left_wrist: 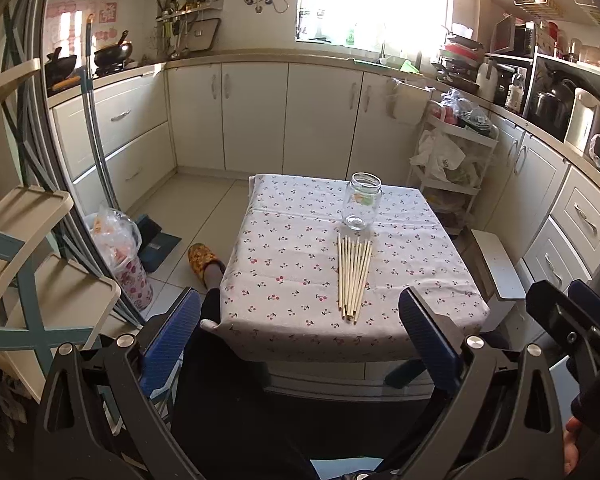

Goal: Organize utensils

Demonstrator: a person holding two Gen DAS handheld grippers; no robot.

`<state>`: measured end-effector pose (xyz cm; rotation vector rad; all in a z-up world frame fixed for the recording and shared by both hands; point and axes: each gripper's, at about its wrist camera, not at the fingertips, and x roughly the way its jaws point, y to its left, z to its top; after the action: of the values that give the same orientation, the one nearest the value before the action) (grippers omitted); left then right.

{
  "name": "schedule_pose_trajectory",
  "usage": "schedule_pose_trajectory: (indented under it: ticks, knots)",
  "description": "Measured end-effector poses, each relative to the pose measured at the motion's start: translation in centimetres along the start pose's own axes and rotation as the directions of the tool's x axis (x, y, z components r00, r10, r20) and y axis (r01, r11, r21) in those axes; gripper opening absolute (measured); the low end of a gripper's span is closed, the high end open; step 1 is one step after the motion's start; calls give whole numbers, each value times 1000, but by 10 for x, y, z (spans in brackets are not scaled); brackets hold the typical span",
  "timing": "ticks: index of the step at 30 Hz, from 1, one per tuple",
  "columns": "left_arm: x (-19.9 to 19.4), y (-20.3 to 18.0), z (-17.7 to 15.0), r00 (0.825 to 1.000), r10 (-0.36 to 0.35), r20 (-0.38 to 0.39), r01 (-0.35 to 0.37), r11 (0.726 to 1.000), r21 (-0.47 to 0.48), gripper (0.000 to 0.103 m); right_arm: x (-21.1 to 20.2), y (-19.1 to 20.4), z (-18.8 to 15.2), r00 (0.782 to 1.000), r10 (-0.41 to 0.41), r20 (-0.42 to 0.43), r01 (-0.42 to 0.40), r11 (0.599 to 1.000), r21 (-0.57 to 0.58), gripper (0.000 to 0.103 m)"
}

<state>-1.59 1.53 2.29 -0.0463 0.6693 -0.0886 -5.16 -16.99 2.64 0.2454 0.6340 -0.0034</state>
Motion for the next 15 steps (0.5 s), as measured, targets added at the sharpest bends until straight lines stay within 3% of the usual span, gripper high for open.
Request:
schedule_pose_trajectory:
  ticks: [15]
  knots:
    - [-2, -1, 0, 1000, 13, 11, -13, 1000, 2, 95, 1, 2, 0, 1000, 12, -1, -12, 1000, 2, 96]
